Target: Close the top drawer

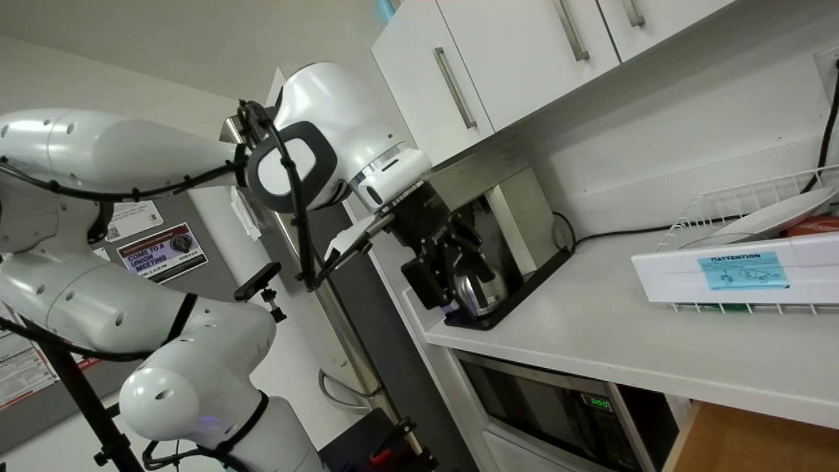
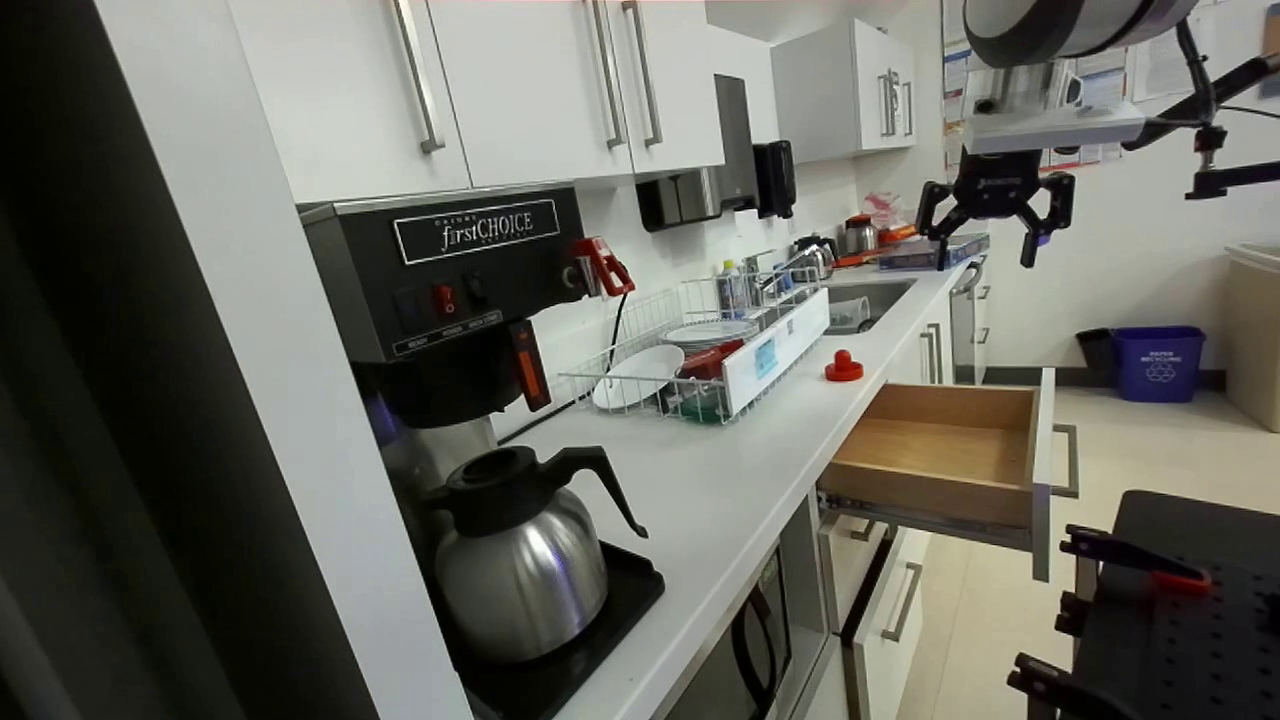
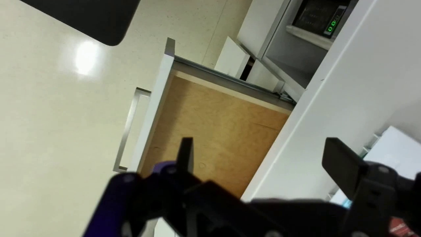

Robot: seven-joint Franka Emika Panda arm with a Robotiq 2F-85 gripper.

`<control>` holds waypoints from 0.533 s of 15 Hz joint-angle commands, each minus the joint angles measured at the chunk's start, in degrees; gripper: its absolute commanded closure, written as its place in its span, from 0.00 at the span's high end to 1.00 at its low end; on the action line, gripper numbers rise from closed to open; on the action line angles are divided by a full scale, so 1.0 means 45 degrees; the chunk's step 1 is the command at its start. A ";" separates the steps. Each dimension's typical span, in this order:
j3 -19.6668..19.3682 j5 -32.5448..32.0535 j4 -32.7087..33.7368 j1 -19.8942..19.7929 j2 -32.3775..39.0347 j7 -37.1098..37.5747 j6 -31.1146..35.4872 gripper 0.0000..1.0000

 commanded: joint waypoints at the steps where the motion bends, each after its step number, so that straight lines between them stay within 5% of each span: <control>1: 0.0014 0.0040 -0.0009 -0.0152 -0.0001 -0.0032 -0.0020 1.00; 8: 0.0220 -0.0446 0.0656 -0.0927 0.1187 0.0963 0.0694 1.00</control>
